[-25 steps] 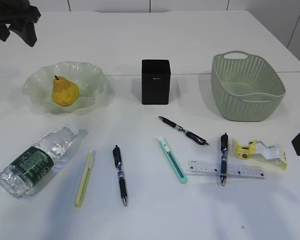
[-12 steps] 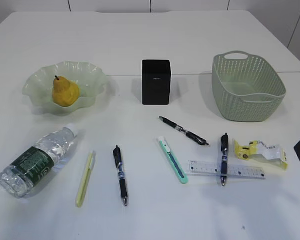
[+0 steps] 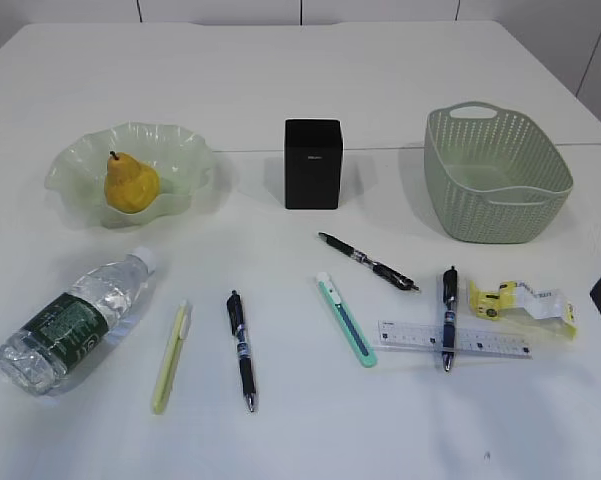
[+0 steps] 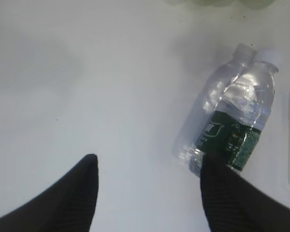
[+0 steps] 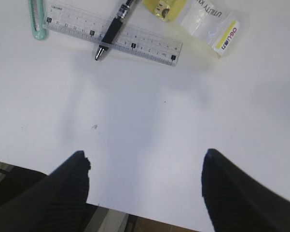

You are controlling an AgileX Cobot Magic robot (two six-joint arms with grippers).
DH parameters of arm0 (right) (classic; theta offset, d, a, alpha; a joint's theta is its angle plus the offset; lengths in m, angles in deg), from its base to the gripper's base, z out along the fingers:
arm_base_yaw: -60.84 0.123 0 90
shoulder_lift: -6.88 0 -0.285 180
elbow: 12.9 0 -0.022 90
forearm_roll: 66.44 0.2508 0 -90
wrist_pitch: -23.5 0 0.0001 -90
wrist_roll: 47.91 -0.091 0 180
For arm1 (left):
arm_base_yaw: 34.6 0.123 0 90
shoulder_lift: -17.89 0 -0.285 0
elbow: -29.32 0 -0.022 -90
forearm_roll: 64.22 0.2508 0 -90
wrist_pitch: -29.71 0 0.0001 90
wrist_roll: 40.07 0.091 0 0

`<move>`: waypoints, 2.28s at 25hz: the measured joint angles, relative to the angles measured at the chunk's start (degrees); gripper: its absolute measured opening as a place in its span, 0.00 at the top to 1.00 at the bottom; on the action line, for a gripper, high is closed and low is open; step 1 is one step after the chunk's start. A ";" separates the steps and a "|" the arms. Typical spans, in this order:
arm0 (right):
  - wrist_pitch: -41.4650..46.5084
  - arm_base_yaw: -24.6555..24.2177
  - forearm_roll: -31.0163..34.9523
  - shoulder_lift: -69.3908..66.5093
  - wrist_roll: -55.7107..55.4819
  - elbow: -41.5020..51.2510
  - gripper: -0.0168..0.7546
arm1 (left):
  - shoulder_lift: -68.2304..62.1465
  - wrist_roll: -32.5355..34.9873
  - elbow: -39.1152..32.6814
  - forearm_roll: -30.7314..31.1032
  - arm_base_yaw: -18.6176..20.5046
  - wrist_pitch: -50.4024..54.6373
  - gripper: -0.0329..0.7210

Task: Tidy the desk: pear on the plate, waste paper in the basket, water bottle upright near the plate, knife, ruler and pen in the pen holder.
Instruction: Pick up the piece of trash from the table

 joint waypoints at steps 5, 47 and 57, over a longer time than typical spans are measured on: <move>0.61 2.39 -3.09 -6.84 0.00 -6.79 0.28 | 3.66 0.00 -5.53 -1.85 0.00 -1.67 0.34; -7.06 4.33 -18.12 -45.43 30.14 -23.20 0.28 | 5.78 0.00 -11.63 -4.13 -1.12 -6.70 0.34; -9.40 4.08 -16.10 -47.70 32.80 -23.20 0.28 | 5.78 0.00 -11.63 -4.13 -1.12 -6.83 0.34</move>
